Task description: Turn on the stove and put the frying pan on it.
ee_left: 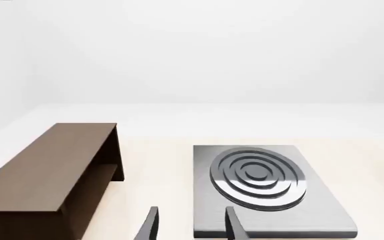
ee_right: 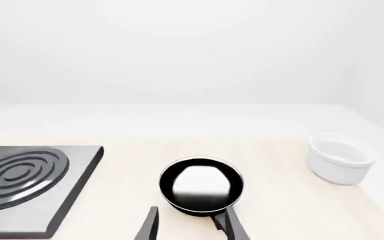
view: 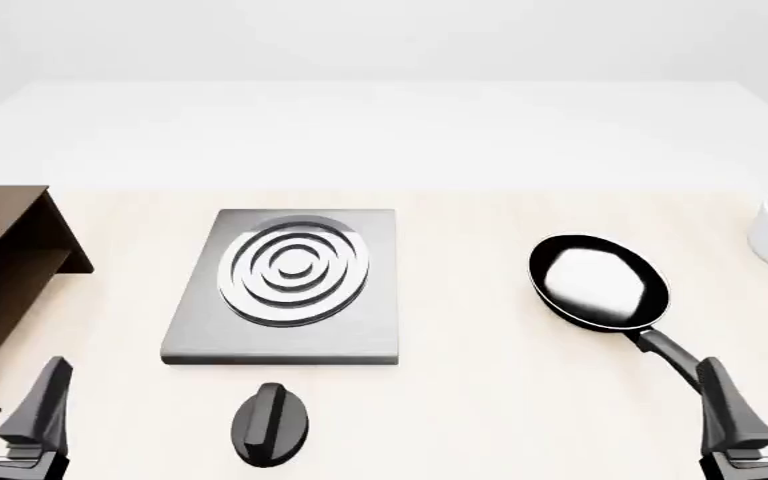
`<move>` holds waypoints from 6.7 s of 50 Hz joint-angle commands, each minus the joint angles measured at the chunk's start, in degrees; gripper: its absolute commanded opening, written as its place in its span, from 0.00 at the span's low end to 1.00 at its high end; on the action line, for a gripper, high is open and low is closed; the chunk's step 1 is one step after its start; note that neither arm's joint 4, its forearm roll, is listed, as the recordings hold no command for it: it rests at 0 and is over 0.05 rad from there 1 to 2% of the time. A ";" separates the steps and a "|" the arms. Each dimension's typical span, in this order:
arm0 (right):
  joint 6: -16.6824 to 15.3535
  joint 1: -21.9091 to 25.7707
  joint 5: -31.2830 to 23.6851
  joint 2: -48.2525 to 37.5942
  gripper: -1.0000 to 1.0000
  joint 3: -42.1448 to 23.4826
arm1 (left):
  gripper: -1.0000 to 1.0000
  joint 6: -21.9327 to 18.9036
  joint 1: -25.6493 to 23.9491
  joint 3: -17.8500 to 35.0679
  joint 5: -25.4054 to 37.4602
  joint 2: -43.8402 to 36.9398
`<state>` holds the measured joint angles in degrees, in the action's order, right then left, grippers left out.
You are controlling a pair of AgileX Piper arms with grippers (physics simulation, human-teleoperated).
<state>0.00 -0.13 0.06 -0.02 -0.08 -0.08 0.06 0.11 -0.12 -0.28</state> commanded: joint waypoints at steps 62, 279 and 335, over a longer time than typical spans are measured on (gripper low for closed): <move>-2.05 -3.77 -2.15 -0.15 1.00 -0.33 | 1.00 6.58 -27.35 26.25 47.68 -22.24; -2.91 -4.28 -2.13 -0.03 1.00 -0.30 | 1.00 4.94 -51.10 22.82 14.67 -52.15; -1.79 -3.42 1.93 -6.65 1.00 -0.19 | 1.00 6.66 5.09 -0.11 20.86 -0.93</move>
<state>-3.45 -3.53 -0.05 -3.53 -0.22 2.29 -0.10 3.30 20.46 -7.50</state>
